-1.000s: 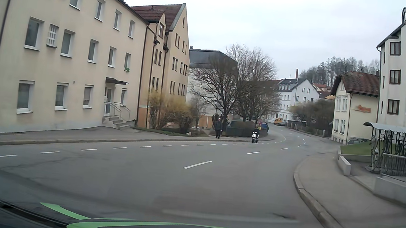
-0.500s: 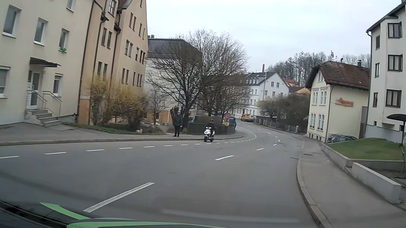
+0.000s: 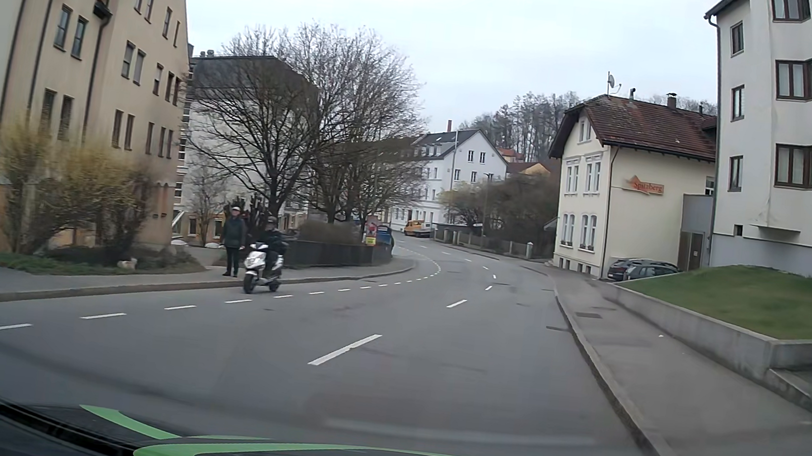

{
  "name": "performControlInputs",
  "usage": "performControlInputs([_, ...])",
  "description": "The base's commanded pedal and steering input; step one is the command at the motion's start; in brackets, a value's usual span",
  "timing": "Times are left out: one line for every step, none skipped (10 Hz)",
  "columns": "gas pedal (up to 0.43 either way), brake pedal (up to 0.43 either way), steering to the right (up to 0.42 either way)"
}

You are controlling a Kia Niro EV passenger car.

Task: Follow the waypoints while adhering to traffic rules and regulations

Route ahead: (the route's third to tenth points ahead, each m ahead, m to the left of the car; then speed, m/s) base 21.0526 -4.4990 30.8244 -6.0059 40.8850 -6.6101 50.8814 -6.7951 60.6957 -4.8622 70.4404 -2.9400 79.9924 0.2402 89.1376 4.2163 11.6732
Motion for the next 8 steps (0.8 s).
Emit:
performControlInputs([0.0,0.0,0.103])
performControlInputs([0.0,0.0,0.093])
performControlInputs([0.0,0.0,0.082])
performControlInputs([0.0,0.0,0.075])
performControlInputs([0.0,0.0,0.065])
performControlInputs([0.0,0.0,0.054])
performControlInputs([0.0,0.0,0.046])
performControlInputs([0.0,0.0,0.038])
